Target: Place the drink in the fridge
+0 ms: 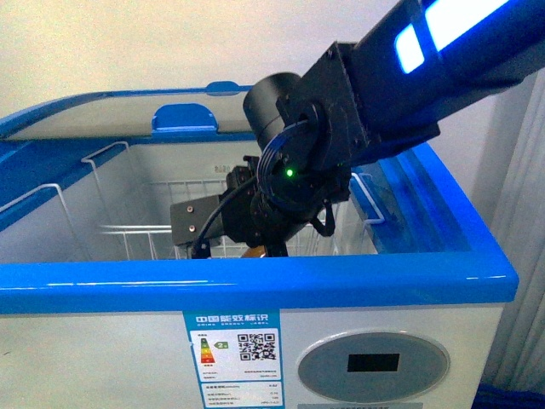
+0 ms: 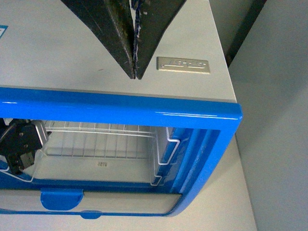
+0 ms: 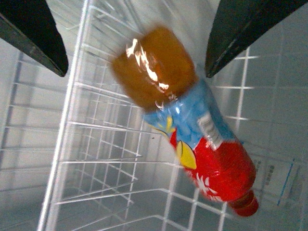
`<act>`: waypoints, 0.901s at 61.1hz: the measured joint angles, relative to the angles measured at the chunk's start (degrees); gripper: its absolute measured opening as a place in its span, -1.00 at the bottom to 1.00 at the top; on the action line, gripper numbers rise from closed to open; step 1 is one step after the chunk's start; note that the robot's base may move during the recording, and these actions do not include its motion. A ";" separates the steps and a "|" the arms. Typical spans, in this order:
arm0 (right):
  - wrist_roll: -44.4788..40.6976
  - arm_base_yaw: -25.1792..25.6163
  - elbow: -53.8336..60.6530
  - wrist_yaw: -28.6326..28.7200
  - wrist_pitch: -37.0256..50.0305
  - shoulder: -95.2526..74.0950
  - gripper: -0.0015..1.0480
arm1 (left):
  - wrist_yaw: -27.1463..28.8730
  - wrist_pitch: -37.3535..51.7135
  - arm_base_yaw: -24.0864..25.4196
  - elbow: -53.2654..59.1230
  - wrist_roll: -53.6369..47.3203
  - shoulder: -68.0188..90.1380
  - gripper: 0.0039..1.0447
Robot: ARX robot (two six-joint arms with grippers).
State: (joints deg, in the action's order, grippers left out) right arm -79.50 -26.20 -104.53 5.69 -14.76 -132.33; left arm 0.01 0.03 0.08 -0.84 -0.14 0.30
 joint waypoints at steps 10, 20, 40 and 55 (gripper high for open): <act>5.75 1.55 -3.63 4.22 -2.71 6.25 0.85 | 0.00 0.00 0.00 0.00 0.00 0.00 -0.96; 18.23 5.16 -6.56 8.90 -5.97 14.88 0.85 | 0.00 0.00 0.02 0.00 0.00 0.00 -0.96; 50.99 15.52 14.88 -8.09 4.90 41.16 0.85 | -0.02 0.00 0.00 0.00 0.00 0.00 -0.96; 75.93 24.17 63.95 -6.56 16.46 90.16 0.31 | 0.00 0.00 0.02 0.00 0.00 0.00 -0.96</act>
State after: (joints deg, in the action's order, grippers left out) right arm -3.57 -2.02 -40.58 -0.86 1.69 -42.17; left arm 0.01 0.03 0.10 -0.84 -0.14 0.30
